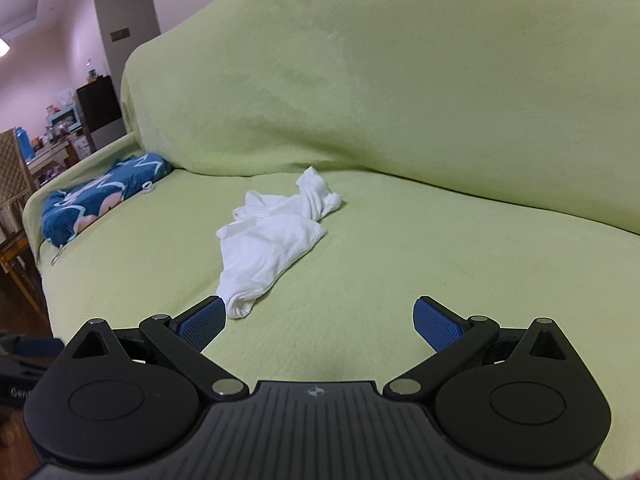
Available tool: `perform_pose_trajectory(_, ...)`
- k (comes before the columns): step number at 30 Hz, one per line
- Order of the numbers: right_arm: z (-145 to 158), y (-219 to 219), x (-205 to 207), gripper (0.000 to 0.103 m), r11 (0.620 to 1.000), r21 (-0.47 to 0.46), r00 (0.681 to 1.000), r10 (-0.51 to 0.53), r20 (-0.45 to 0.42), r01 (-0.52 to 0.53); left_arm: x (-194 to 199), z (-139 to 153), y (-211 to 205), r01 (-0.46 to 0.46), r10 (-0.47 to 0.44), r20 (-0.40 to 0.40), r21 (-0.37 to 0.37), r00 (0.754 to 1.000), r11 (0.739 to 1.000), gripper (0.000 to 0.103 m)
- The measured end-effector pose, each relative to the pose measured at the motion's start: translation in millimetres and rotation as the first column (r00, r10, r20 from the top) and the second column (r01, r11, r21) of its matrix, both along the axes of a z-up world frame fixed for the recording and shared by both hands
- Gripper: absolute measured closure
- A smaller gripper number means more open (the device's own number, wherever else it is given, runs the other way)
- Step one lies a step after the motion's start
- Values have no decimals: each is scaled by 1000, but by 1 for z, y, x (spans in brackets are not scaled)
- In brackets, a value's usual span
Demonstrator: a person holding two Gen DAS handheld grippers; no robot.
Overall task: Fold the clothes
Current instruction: 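Reach both grippers toward the crumpled white tank top on the sofa, then grasp the tank top with the right gripper while the left gripper grasps another edge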
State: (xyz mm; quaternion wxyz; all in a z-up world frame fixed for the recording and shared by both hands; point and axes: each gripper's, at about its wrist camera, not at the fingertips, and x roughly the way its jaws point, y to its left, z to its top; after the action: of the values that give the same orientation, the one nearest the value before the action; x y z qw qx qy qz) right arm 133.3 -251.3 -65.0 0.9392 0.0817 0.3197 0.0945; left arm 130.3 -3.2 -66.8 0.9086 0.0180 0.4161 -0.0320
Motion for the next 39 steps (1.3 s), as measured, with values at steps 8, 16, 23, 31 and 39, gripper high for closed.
perform_pose_trajectory(8,-20,-9,46,14,994,88,997,68,-23,-66,37,-12,-1,49,-48,38,-18,998,999,2)
perform_pose_trajectory(16,-59,-15,116,53,953,294,988,111,-104,-76,82,-21,13,62,-58,71,-51,996,997,2)
perform_pose_trajectory(23,-98,-16,179,55,891,454,983,59,-175,27,107,-38,26,44,-39,57,-89,998,995,2)
perform_pose_trajectory(31,-112,-6,210,97,824,563,984,39,-172,65,119,-57,46,5,-1,28,-136,1000,991,2)
perform_pose_trajectory(39,-42,-2,152,100,864,472,984,129,127,-174,109,-45,63,-20,25,35,-157,999,987,2)
